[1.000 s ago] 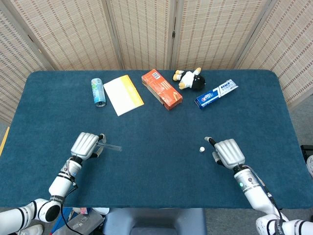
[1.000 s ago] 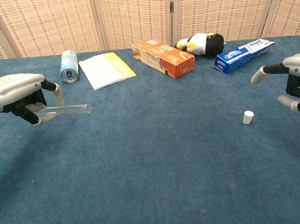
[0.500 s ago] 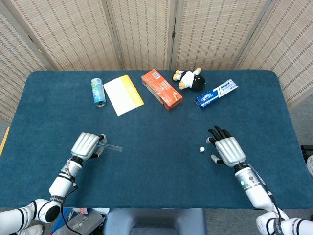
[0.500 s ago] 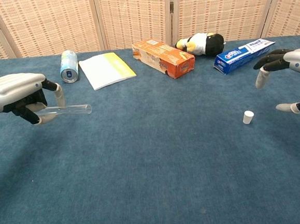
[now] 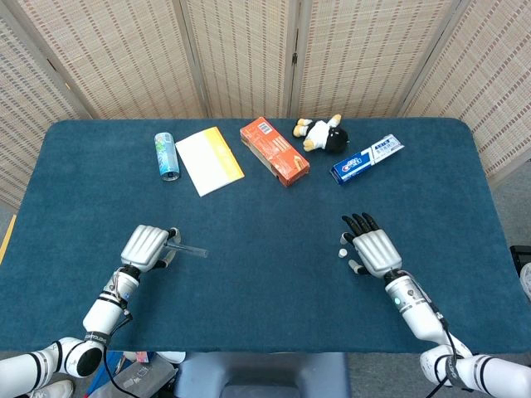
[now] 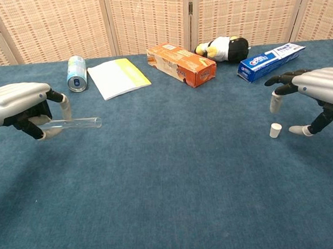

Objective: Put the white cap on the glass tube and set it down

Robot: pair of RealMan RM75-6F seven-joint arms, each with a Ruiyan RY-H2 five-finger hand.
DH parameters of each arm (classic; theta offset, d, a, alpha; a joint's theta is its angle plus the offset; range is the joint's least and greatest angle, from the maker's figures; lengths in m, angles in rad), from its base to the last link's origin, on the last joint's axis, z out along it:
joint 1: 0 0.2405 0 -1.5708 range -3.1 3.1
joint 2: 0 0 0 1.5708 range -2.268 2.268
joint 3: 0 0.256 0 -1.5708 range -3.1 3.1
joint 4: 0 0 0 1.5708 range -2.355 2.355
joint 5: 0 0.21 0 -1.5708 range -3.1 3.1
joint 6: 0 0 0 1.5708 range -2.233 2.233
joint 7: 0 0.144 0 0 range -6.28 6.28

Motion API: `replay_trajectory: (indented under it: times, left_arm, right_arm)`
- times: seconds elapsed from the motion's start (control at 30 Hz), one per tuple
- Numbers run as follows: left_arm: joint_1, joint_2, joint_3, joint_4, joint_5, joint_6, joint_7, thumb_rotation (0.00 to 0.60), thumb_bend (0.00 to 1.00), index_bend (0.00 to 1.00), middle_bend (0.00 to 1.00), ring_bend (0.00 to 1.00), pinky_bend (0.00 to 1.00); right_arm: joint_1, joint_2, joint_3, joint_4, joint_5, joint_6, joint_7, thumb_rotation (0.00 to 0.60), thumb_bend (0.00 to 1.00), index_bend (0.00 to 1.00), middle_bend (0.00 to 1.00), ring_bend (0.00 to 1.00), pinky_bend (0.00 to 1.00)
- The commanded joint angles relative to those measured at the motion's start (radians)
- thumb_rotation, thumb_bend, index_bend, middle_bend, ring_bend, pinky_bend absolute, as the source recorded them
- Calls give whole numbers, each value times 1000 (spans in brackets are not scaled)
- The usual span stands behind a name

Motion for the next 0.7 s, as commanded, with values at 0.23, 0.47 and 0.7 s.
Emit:
replay_trajectory:
  times: [0.23,0.47,0.7]
  left_arm:
    - [1,-4,2,7,-2,-3,-2,600,395,642,963,944,1000]
    - [2,-7,2,14,1,-3,-8,600,395,642,963,944,1000]
    - [2,-9,3,19,1,-5,-10,600,395,643,963,944,1000]
  right_arm:
    - [30,-61,4,86,17,-56,22,600,311,391,64,0,0]
    - [33,-65,5,93,15,-58,31,600,322,400,64,0,0]
    - [35,-66,9,89,24,-61,26,600,324,408,66,0,0]
